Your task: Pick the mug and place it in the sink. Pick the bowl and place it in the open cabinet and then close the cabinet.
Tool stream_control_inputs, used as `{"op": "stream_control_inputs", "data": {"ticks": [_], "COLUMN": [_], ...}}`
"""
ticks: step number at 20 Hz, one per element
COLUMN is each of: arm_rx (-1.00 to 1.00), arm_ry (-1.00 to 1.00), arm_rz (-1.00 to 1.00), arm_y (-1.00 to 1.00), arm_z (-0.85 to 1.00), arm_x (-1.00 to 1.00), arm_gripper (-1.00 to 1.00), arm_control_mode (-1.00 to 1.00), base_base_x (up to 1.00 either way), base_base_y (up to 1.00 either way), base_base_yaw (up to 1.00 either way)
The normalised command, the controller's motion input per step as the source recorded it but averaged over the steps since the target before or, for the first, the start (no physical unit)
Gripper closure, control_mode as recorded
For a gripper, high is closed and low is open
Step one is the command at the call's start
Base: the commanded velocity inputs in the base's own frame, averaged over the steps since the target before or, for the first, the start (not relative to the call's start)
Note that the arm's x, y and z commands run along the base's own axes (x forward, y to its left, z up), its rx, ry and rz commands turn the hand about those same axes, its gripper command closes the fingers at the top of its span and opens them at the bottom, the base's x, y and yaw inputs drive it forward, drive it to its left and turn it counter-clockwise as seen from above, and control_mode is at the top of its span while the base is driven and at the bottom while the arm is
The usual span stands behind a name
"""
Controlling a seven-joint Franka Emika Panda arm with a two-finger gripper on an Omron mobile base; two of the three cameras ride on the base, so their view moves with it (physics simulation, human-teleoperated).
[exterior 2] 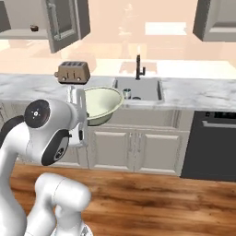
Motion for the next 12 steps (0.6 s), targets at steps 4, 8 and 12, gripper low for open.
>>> {"op": "stream_control_inputs", "data": {"ticks": [4,8,12], "arm_rx": [0.0,0.0,0.0], "arm_ry": [0.0,0.0,0.0], "arm_rz": [0.0,0.0,0.0], "arm_y": [0.0,0.0,0.0], "arm_z": [0.0,0.0,0.0], "arm_x": [0.0,0.0,0.0], "arm_gripper": [1.0,1.0,1.0], "arm_control_mode": [1.0,1.0,1.0], "base_base_x": [0.0,0.11,0.6], "base_base_y": [1.0,1.0,1.0], "base_base_yaw": [0.0,0.0,0.0]}}
